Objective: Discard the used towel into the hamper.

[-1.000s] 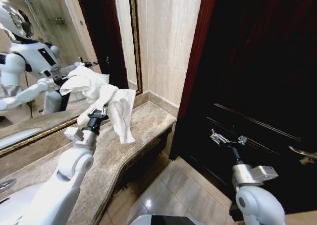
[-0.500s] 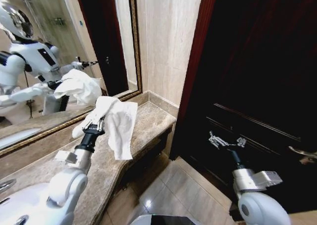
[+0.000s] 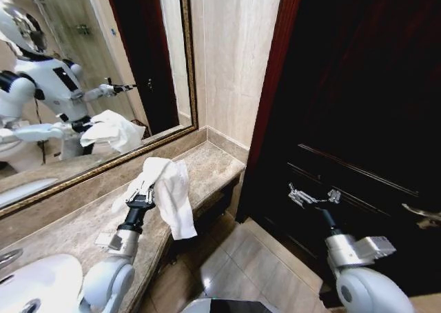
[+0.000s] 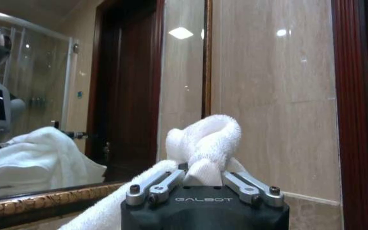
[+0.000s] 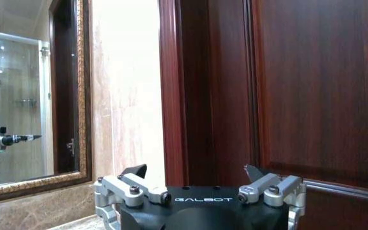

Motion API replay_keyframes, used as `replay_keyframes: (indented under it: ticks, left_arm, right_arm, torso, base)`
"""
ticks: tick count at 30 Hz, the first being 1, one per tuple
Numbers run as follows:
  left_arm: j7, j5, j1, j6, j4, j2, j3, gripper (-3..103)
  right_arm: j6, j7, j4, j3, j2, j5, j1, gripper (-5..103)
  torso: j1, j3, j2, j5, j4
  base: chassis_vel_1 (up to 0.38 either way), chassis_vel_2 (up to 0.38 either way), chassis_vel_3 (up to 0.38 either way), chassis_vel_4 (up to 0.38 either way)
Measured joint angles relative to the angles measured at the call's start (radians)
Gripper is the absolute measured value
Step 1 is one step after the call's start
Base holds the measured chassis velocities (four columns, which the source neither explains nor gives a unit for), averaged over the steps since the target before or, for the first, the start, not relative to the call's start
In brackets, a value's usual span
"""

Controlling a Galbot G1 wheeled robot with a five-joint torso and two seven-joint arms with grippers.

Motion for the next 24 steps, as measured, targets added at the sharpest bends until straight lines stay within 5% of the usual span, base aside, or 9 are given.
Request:
replay_keyframes:
  ticks: [10, 24]
  left_arm:
    - [-0.024, 0.000, 0.031, -0.036, 0.004, 0.005, -0.041, 9]
    - [-0.046, 0.054, -0.016, 0.024, -0.054, 0.004, 0.053, 9]
  right_arm:
    - [-0.025, 0.005, 0.003, -0.020, 0.010, -0.022, -0.004, 100]
    - [-0.029, 0.014, 0.016, -0.018, 0.005, -0.026, -0.026, 100]
  torso:
    - [0.000, 0.000, 0.000, -0.0002, 0.0003]
    - [0.000, 0.000, 0.000, -0.0001, 0.0002]
  base:
    - [0.000, 0.000, 0.000, 0.000]
    - [0.008, -0.008, -0.008, 0.006]
